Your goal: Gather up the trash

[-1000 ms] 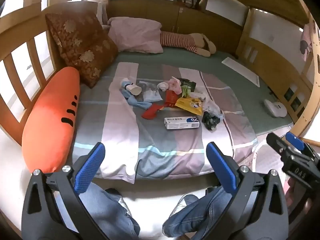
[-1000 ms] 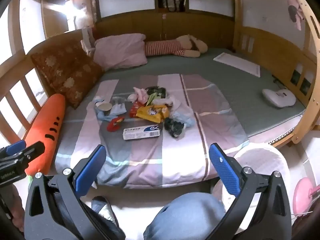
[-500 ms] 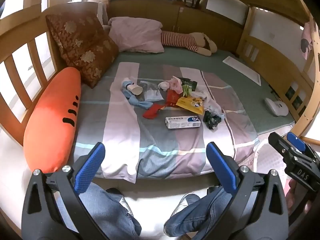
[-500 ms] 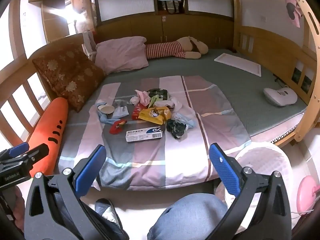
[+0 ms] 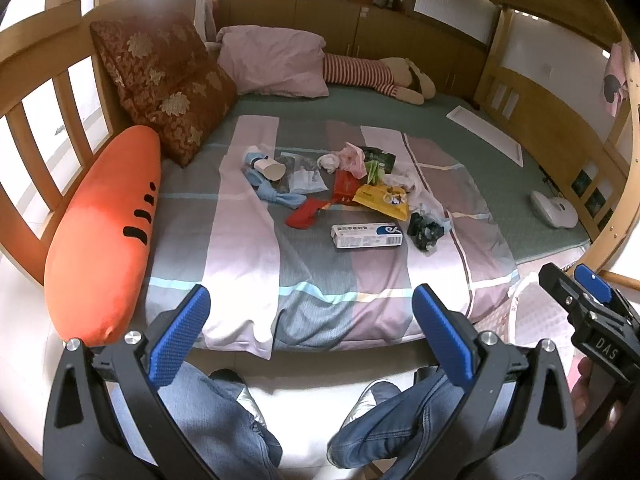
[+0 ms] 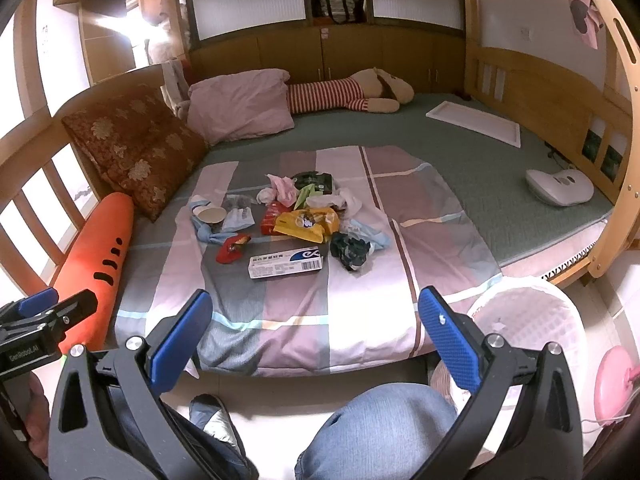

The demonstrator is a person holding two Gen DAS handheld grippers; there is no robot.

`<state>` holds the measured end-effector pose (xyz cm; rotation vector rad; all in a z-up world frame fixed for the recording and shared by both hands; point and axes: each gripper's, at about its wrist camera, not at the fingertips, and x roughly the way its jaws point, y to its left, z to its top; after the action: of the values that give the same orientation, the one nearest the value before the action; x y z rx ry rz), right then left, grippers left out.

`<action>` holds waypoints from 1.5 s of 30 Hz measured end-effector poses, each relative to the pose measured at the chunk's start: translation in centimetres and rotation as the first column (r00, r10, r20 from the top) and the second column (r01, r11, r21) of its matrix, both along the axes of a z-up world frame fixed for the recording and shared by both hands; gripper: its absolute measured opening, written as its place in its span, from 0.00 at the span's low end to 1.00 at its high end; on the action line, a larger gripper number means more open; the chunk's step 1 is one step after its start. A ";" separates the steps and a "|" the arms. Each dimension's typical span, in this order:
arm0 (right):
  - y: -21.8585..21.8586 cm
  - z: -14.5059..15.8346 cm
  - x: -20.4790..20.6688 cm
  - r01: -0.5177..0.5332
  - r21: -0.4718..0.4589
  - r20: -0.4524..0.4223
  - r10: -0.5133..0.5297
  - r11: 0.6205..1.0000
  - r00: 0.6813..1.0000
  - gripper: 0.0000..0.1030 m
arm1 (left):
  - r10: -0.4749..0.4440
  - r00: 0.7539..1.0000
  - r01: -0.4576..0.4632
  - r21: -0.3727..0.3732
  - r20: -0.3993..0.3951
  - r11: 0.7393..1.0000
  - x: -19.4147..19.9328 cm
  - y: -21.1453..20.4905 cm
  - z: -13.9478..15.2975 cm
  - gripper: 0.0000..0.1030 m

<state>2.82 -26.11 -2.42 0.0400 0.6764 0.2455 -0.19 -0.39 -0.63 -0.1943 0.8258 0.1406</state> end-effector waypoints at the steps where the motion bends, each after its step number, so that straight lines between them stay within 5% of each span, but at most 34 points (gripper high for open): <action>1: 0.0 -0.2 0.0 -0.001 -0.002 -0.003 0.001 1.000 1.000 0.97 | 0.002 1.000 -0.002 0.000 -0.002 1.000 0.0 0.0 0.0 0.97; 35: 1.8 -4.0 2.6 0.000 -0.031 -0.059 -0.002 1.000 0.998 0.97 | 0.027 0.993 -0.022 0.043 -0.113 0.999 3.4 0.2 -4.2 0.97; 42: 2.4 -3.7 3.7 -0.008 -0.054 -0.023 0.007 0.999 1.000 0.97 | 0.014 0.993 -0.008 0.053 -0.119 0.999 4.9 0.5 -4.5 0.97; 45: 2.1 -3.6 3.6 -0.002 -0.022 0.057 0.003 1.000 0.998 0.97 | 0.014 0.991 -0.008 0.045 -0.129 0.999 5.7 0.7 -4.7 0.97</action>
<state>6.43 -23.99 -6.03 0.0110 0.6221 0.2411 5.47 0.34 -5.35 -0.1491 0.9504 0.1830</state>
